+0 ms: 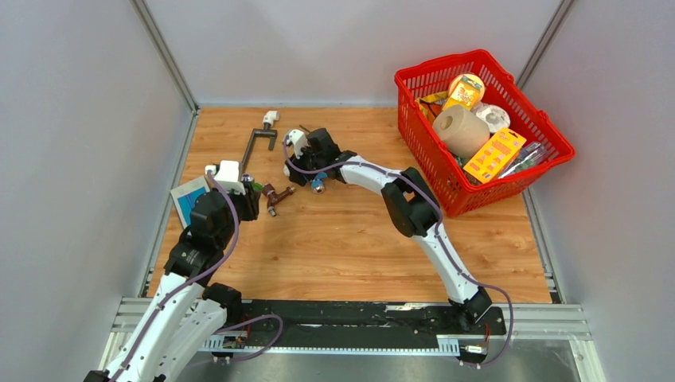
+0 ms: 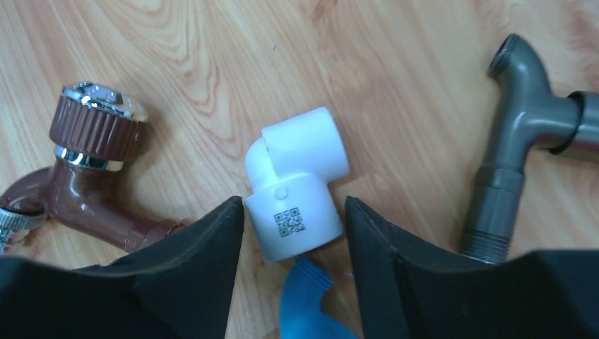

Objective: Install the water faucets

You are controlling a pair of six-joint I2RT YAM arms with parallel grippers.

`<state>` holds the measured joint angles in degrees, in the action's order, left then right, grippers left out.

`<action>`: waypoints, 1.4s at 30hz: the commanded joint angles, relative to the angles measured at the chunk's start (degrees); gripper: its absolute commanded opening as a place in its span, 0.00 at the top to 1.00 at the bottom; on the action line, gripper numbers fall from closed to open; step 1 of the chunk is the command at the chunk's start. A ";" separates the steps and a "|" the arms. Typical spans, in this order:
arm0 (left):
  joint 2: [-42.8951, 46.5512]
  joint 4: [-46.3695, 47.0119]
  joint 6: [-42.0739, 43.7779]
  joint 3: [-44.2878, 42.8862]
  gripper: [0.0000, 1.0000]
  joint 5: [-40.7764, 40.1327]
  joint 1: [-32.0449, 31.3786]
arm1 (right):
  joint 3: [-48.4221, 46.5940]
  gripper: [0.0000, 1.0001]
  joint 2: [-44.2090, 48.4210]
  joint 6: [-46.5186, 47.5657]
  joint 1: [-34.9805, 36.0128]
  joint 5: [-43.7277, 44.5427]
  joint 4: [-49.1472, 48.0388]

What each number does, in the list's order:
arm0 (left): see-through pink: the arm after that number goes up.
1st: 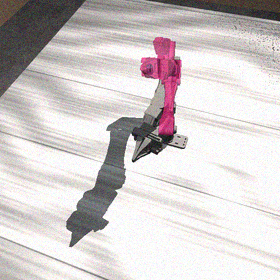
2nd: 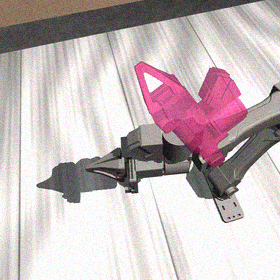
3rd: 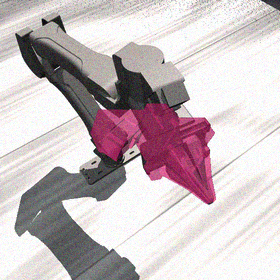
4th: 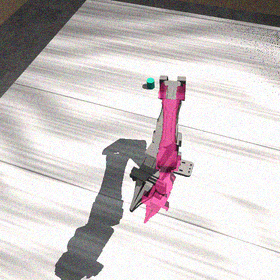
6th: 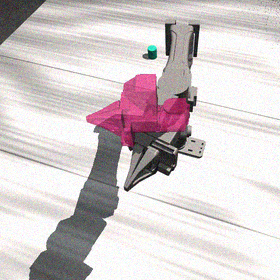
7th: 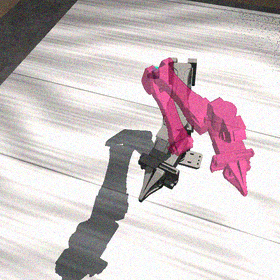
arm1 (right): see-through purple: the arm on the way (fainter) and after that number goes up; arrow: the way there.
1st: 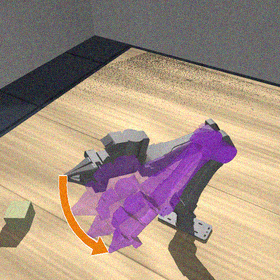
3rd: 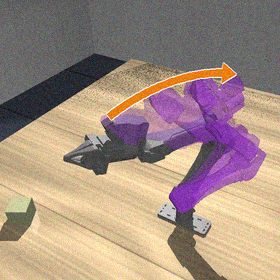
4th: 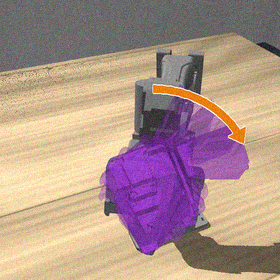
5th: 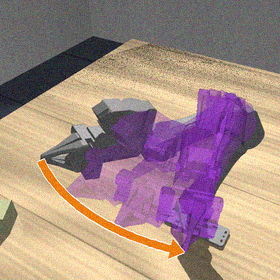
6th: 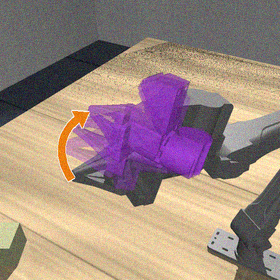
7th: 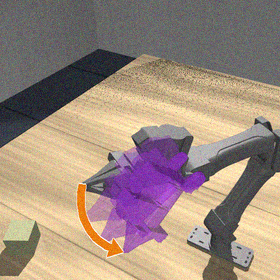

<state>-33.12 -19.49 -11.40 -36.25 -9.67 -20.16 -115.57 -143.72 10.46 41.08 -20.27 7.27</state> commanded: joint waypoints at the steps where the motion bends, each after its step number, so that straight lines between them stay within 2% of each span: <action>1: 0.61 2.35 1.11 -0.40 1.00 -0.35 0.21 | -0.89 0.47 0.63 0.97 0.76 1.11 0.38; 5: 0.69 2.52 1.12 -0.40 1.00 0.26 0.21 | 0.34 0.76 4.66 1.14 0.84 0.50 0.38; 7: 0.96 2.61 1.20 -0.31 1.00 0.88 0.21 | 1.48 0.83 7.74 0.79 0.84 0.76 0.38; 14: 2.98 3.49 1.64 -0.05 1.00 3.25 0.21 | 14.47 0.84 24.07 -2.80 0.76 9.71 0.82; 20: 6.75 5.85 -0.54 1.61 1.00 7.47 0.21 | 32.75 0.83 37.79 -9.48 0.23 18.59 6.08; 25: 11.59 11.22 -2.49 4.78 1.00 12.57 0.30 | 47.60 0.88 46.50 -16.42 -0.39 24.57 8.29; 29: 8.87 12.71 -1.35 2.68 1.00 14.59 0.21 | 56.14 0.90 50.46 -22.84 -0.47 25.62 9.52; 32: 2.74 14.21 -1.70 -1.09 1.00 18.98 0.21 | 60.36 0.92 52.05 -26.62 -0.47 28.61 9.96; 36: -4.12 17.46 -1.61 -4.96 1.00 24.08 0.21 | 63.71 0.90 52.40 -29.26 -0.91 30.64 10.22; 37: -4.75 18.68 -0.83 -5.14 1.00 24.96 0.21 | 64.15 0.84 52.58 -29.70 -1.09 30.56 10.66; 39: -5.20 19.13 0.05 -5.23 1.00 24.71 0.21 | 64.68 0.63 53.10 -30.58 -1.09 29.51 11.71; 42: -3.88 16.95 2.69 -4.89 1.00 22.77 0.30 | 65.56 0.45 53.89 -32.07 -1.09 26.96 12.94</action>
<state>-38.92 -5.30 -12.03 -39.07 12.19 -20.16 -50.92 -92.58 -17.15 40.29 7.62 18.65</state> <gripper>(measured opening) 0.412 0.465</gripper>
